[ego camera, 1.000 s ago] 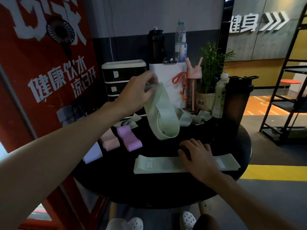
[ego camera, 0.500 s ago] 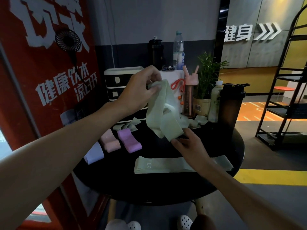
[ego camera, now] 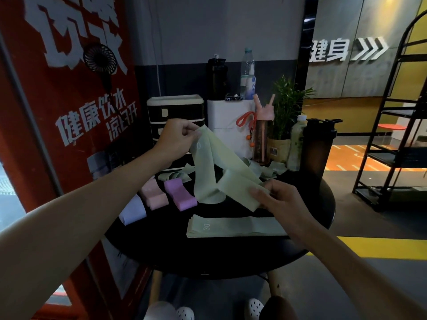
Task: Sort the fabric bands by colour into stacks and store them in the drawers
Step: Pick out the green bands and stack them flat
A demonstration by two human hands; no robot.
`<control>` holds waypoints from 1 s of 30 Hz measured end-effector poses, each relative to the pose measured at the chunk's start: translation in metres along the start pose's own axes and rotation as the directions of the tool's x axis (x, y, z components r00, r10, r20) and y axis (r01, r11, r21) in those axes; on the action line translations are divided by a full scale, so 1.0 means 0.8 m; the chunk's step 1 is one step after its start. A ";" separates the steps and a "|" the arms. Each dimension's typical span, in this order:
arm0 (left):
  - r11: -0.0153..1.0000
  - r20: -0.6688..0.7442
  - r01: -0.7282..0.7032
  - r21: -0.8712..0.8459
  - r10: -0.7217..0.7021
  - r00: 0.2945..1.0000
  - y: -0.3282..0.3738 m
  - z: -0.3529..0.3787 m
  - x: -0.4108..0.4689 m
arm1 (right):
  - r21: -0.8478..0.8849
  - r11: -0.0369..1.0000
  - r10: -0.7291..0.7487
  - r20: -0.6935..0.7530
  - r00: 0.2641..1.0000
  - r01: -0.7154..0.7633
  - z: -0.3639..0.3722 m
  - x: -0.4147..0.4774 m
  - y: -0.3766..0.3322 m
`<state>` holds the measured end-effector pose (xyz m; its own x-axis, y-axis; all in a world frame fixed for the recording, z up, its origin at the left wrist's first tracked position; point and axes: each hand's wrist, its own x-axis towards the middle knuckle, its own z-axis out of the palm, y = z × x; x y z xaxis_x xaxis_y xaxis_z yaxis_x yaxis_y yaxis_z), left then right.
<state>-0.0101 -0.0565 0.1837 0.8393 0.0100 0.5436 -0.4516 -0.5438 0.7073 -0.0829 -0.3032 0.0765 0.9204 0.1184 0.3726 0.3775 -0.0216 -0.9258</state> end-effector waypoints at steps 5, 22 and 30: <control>0.999 -0.053 0.029 -0.034 -0.031 0.998 0.004 0.003 -0.002 | -0.023 0.999 -0.023 -0.011 1.000 0.022 -0.010 0.002 0.001; 0.958 -0.004 -0.205 -0.200 0.208 0.978 0.085 0.017 0.006 | -0.201 0.974 0.083 -0.111 0.990 -0.104 -0.012 0.002 0.018; 0.947 0.000 -0.245 -0.209 0.250 0.968 0.103 0.013 0.012 | -0.268 0.956 0.125 0.001 0.992 -0.120 0.005 -0.005 0.036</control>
<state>-0.0364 -0.1097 0.2423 0.6997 -0.1268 0.7031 -0.6962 -0.3424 0.6310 -0.0762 -0.3004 0.0485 0.9604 0.1160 0.2535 0.2772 -0.3010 -0.9124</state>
